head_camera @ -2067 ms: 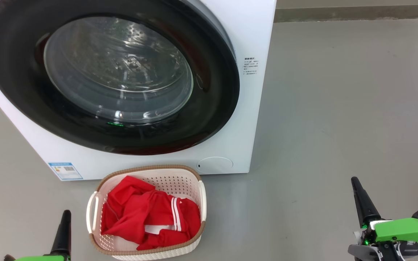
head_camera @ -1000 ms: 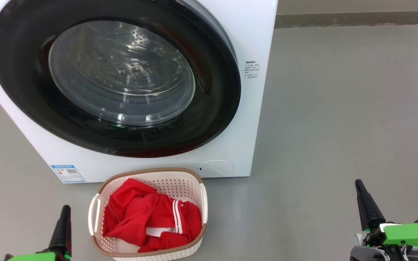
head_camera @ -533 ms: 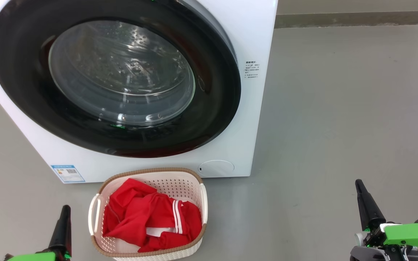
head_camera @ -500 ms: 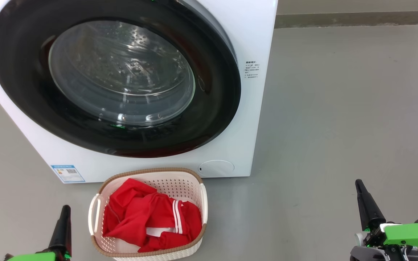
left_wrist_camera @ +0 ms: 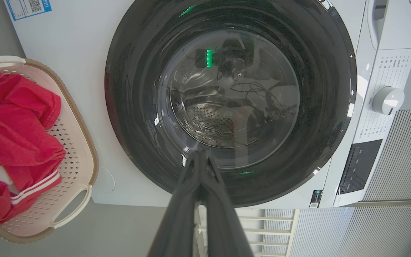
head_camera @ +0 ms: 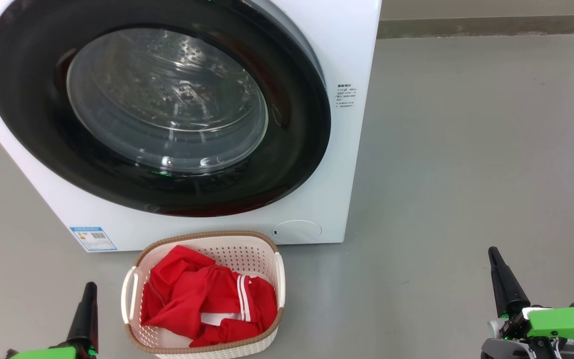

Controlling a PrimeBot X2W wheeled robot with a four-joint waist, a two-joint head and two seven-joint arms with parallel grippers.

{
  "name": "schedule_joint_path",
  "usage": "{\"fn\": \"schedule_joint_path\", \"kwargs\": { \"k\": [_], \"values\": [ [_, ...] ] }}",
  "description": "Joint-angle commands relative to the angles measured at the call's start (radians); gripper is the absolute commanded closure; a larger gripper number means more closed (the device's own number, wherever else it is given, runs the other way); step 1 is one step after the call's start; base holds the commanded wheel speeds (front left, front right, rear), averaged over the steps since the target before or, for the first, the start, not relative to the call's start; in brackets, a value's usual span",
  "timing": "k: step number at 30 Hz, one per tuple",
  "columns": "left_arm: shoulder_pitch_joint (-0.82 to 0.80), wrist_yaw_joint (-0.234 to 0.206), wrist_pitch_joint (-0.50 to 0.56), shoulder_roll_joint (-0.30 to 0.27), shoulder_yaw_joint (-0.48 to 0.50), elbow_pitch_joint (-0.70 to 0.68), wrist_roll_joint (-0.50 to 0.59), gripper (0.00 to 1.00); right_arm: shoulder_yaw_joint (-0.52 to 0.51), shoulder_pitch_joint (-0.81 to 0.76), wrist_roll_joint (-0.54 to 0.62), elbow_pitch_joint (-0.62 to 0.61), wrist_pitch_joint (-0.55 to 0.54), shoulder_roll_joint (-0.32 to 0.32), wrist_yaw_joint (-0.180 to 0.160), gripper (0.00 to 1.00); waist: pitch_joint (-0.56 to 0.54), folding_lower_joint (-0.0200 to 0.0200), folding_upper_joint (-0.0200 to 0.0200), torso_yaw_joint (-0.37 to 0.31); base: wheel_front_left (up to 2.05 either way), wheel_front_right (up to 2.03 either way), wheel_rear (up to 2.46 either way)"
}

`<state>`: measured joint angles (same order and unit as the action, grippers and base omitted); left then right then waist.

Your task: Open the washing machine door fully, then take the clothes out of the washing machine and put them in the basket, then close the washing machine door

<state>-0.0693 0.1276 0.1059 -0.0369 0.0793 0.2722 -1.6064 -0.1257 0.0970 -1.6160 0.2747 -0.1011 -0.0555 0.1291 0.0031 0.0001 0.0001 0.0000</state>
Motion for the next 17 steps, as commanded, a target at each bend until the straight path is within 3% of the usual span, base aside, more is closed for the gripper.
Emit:
{"fn": "schedule_joint_path", "kwargs": {
  "k": [1, 17],
  "values": [
    [-0.039, 0.003, 0.007, -0.014, 0.034, -0.027, -0.002, 1.0, 0.02, 0.01, 0.001, -0.03, -0.006, -0.001, 0.002, 1.0, 0.0, 0.0, -0.0001, 0.0, 0.0, 0.0, 0.0],
    [-0.039, 0.003, 0.007, -0.014, 0.035, -0.027, -0.002, 1.0, 0.018, 0.01, 0.003, -0.03, -0.007, 0.001, 0.002, 1.0, 0.0, 0.0, -0.0001, 0.0, 0.0, 0.0, 0.0]
  ]
}}
